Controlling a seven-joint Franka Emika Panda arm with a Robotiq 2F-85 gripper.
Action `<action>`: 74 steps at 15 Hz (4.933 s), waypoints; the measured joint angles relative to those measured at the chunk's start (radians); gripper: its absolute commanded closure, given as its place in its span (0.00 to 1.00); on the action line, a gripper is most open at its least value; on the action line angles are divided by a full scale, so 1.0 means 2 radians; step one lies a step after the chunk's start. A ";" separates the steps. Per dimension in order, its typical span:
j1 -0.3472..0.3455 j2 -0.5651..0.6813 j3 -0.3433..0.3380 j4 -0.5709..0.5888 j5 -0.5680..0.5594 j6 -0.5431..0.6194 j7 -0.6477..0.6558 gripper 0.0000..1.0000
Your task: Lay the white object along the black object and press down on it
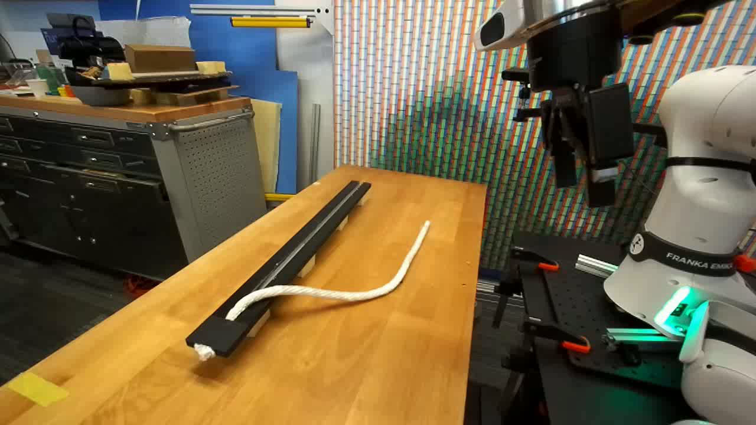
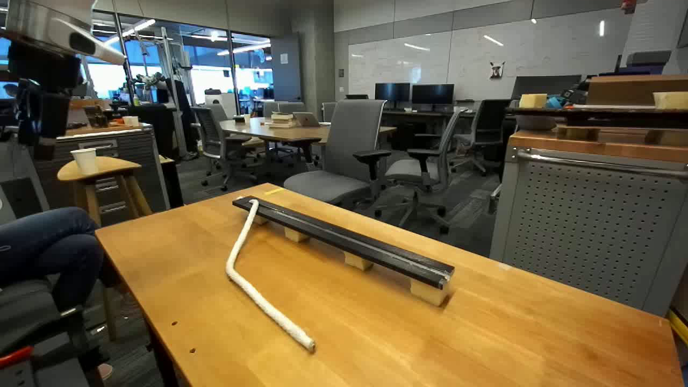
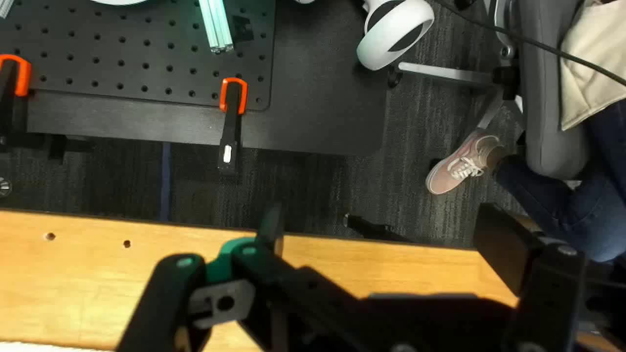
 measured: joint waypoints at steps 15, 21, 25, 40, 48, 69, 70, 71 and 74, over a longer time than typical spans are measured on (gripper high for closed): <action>0.000 0.000 0.000 0.000 0.000 0.000 0.000 0.00; -0.001 0.001 0.001 0.000 0.000 0.001 0.000 0.00; -0.011 0.002 0.003 0.000 -0.010 0.021 0.011 0.00; -0.097 0.086 -0.012 0.063 -0.018 0.198 0.147 0.00; -0.114 0.152 -0.030 0.091 -0.013 0.271 0.238 0.00; -0.129 0.204 -0.077 0.099 0.006 0.289 0.267 0.00; -0.135 0.210 -0.085 0.099 0.008 0.295 0.272 0.00; -0.140 0.216 -0.093 0.099 0.008 0.303 0.279 0.00; -0.157 0.233 -0.112 0.099 0.011 0.335 0.307 0.00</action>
